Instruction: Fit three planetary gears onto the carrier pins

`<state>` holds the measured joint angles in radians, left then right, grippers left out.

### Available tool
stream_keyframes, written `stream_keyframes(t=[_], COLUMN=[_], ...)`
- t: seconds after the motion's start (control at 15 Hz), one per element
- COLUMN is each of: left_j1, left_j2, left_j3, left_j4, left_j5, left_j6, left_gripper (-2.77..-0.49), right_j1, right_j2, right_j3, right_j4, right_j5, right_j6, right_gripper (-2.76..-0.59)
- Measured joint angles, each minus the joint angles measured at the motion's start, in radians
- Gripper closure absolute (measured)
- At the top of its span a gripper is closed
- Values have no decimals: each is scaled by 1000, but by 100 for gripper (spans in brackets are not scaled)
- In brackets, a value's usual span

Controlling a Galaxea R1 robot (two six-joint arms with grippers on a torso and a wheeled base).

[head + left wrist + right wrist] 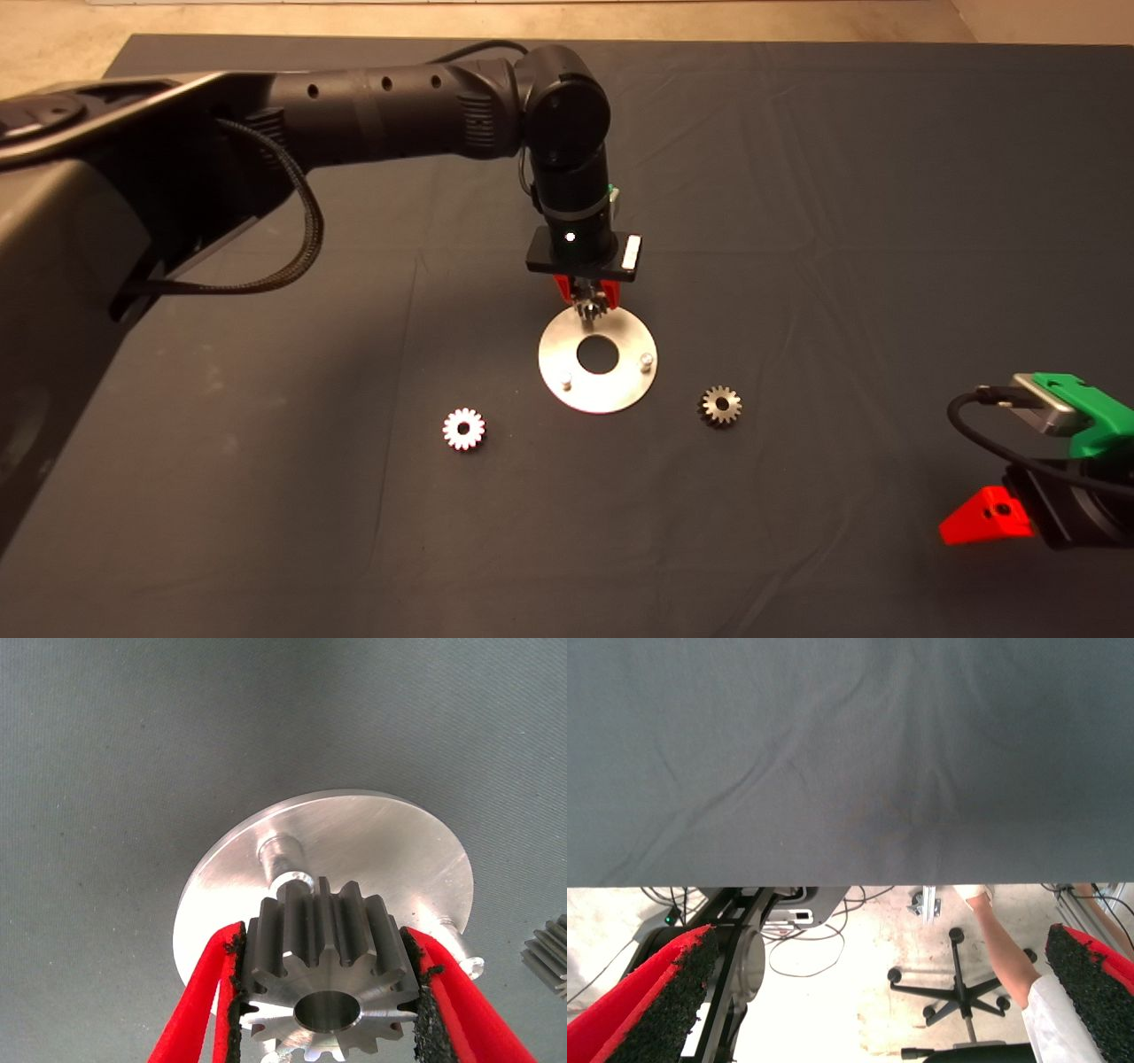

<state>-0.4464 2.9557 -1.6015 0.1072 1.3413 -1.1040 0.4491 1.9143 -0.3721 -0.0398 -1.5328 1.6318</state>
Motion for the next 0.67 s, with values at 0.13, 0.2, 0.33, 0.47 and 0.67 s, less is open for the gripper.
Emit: stream_keyframes(t=[0.13, 0.2, 0.33, 0.47, 0.67], left_j1=[0, 0, 0, 0, 0], left_j2=[0, 0, 0, 0, 0], left_j3=[0, 0, 0, 0, 0], left_j4=[0, 0, 0, 1, 14], left_j5=[-1, -1, -1, -1, -6], left_j6=[0, 0, 0, 0, 0], left_gripper=[-96, -96, -96, -96, -96], right_j1=[-4, -4, -5, -6, -6], right_j2=[0, 0, 0, 0, -1], right_j3=[0, 0, 0, 0, 0], right_j4=[0, 0, 0, 0, 0], right_j5=[0, 0, 0, 0, 0], right_j6=[0, 0, 0, 0, 0], right_gripper=[-275, -275, -275, -275, -275])
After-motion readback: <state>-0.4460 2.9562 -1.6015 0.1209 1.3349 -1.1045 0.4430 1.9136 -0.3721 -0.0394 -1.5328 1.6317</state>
